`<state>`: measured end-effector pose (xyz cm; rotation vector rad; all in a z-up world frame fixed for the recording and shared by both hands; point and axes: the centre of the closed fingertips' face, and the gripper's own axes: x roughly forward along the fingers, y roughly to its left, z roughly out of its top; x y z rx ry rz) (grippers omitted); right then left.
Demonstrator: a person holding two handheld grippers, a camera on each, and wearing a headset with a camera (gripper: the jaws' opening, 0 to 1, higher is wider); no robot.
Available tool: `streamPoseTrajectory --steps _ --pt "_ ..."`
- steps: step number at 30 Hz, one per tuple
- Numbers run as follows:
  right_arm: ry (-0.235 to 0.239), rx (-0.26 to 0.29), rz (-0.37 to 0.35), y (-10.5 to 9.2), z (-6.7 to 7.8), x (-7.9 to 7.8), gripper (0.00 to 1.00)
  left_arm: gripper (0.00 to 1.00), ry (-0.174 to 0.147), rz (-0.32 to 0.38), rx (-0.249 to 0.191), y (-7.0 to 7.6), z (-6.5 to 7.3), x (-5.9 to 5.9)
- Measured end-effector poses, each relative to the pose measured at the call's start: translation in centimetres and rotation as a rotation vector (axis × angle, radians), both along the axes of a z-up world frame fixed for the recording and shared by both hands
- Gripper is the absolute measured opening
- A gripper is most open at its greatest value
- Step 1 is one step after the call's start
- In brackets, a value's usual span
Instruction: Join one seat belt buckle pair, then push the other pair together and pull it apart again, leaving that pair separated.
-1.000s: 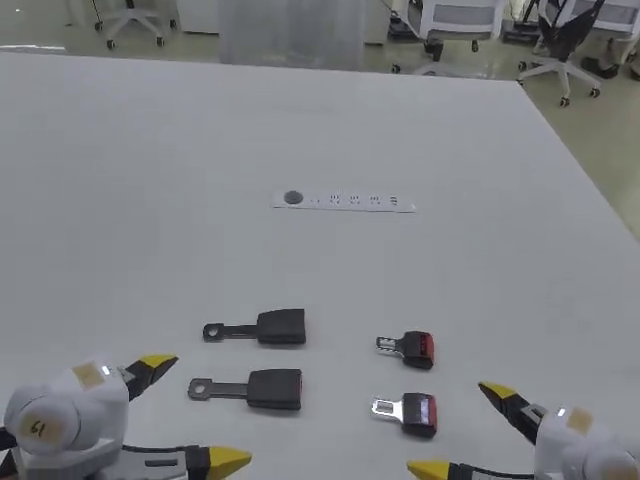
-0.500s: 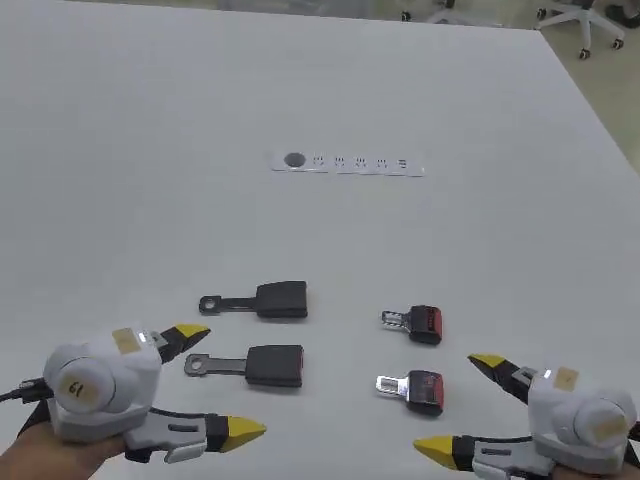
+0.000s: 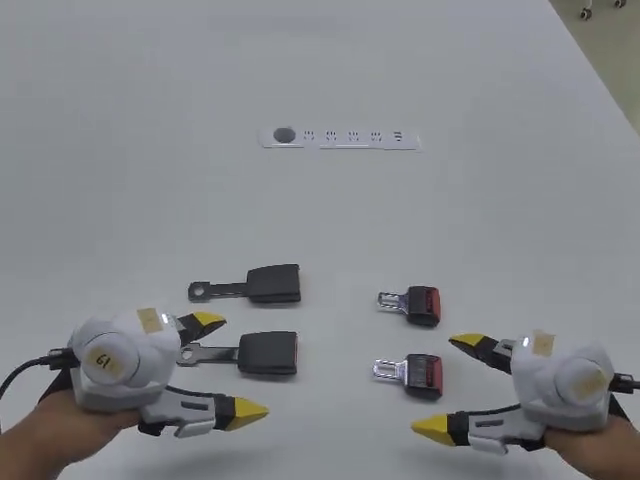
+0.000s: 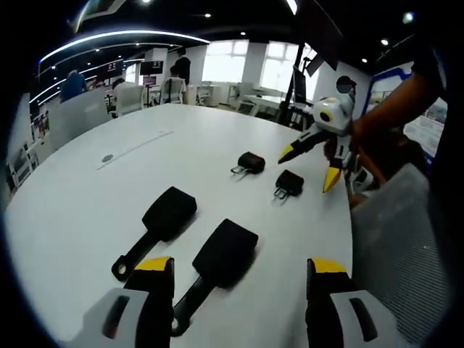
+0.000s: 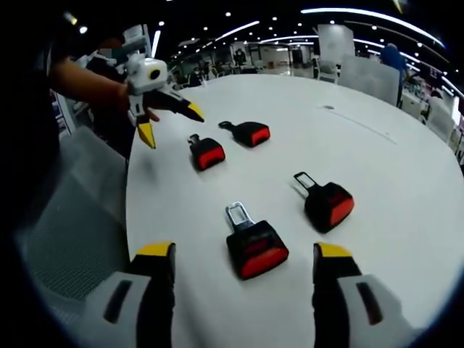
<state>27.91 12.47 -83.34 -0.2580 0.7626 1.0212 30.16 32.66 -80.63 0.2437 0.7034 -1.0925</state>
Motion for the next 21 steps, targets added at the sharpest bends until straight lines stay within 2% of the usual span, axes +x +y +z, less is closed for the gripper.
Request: streamPoseTrajectory --steps 4,8,10,12,16,21 --pt "0.007 -0.009 0.039 0.1 -0.4 0.1 0.76 0.74 0.007 -0.032 0.023 -0.3 -0.9 0.5" --pt "0.012 -0.039 0.091 0.0 -1.0 0.1 0.74 0.72 0.019 -0.08 0.067 -0.3 -2.2 1.0" --pt "0.013 -0.037 0.099 -0.1 -1.0 0.3 0.72 0.71 0.012 -0.11 0.079 -0.4 -2.6 1.1" --pt "0.022 -0.031 0.1 -0.3 -1.1 0.6 0.7 0.69 0.023 -0.118 0.087 -0.4 -3.1 1.3" --pt "0.032 -0.031 0.12 -0.3 -1.4 0.4 0.67 0.68 0.023 -0.146 0.104 -0.6 -3.5 1.5" --pt "0.041 -0.042 0.159 -0.4 -1.8 0.3 0.63 0.62 0.015 -0.185 0.124 -0.9 -3.9 1.7"
